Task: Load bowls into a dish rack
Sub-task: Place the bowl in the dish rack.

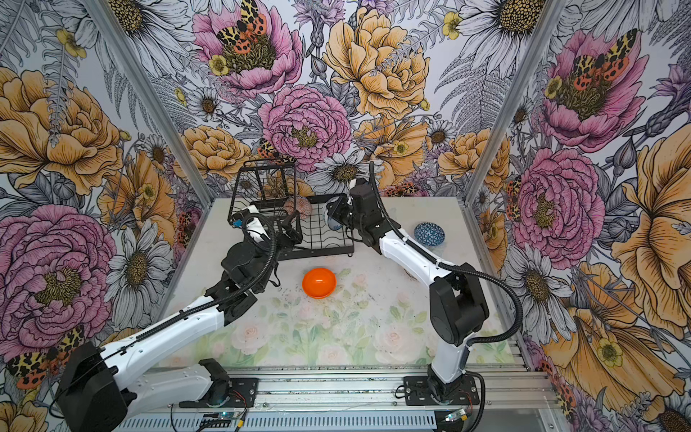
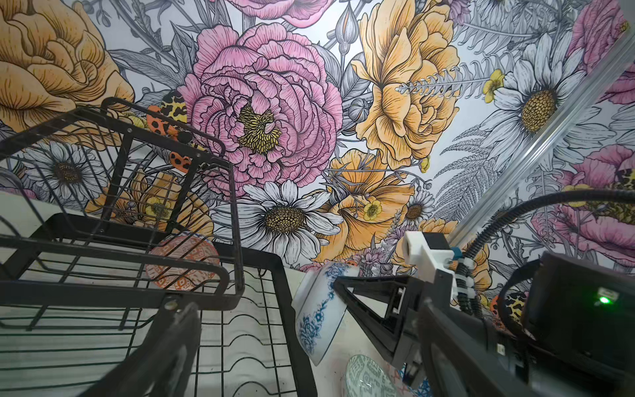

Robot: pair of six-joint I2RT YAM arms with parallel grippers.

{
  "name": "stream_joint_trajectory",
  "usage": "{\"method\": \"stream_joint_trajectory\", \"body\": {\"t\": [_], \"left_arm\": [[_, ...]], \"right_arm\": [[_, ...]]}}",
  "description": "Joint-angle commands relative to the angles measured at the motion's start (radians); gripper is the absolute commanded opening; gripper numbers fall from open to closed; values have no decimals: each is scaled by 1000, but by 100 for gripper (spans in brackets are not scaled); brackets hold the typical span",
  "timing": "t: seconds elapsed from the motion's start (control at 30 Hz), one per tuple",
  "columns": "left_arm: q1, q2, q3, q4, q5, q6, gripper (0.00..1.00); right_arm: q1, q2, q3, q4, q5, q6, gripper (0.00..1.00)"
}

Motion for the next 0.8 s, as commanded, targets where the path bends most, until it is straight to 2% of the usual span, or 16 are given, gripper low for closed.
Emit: {"method": "stream_joint_trajectory", "body": {"t": [0.0,0.17,0.37,0.77], "left_arm": [[37,-58,2,-131,70,-49,99],[117,-98,12,-239,128,-94,99],[217,-102,46,-356,291,-195,99],[294,-125,34,-403,353,-245,98]], "right_arm": [[-5,-4,-4,226,2,21,0],[-3,64,-6,322,0,86,0],[5,161,19,425,-15,144,0],[53,335,155,472,3,201,0]]}}
